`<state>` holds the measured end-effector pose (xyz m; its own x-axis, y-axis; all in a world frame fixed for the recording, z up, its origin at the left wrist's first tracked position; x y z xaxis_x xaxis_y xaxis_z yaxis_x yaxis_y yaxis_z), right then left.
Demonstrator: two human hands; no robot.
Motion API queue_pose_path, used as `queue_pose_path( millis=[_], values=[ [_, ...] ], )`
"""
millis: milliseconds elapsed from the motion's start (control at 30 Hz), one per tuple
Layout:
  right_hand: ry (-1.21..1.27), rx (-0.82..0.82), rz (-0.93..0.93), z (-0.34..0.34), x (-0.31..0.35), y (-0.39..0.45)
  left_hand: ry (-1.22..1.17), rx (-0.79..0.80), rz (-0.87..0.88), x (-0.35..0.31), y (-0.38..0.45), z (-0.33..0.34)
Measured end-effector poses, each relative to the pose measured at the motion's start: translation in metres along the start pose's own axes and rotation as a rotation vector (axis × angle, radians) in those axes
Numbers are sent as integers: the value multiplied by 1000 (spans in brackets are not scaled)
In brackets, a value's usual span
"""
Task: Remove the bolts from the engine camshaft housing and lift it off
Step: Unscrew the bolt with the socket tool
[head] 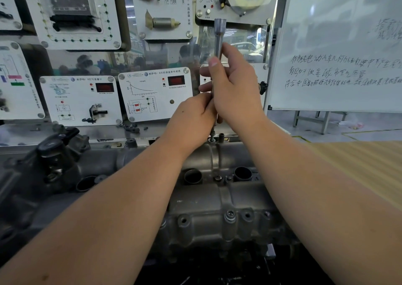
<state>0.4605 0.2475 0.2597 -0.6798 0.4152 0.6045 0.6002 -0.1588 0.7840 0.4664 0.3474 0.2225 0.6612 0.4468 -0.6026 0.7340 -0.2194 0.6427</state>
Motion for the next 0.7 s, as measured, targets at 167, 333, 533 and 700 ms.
queue_pose_path(
  millis=[167, 333, 533, 700],
  values=[
    [-24, -5, -7, 3, -1, -1, 55, -18, -16, 3, 6, -4],
    [-62, -26, -4, 0, 0, 0, 57, -15, -1, 3, 4, -2],
    [-92, -11, -1, -1, -1, 2, 9, 3, 14, 2, 2, 1],
    [-13, -11, 52, 1, -2, -1, 52, 8, 17, 1, 4, -1]
  ],
)
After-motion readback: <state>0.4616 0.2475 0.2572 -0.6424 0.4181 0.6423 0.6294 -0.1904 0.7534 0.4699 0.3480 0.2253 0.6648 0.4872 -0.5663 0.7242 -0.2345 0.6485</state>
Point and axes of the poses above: each hand's wrist, its own y-axis towards the middle knuckle, its own z-axis out of the palm, x = y × z, the point moved 5 cm from there along y, towards the middle knuckle, and after that the axes turned 1 degree about -y, right-handed, at the moved point
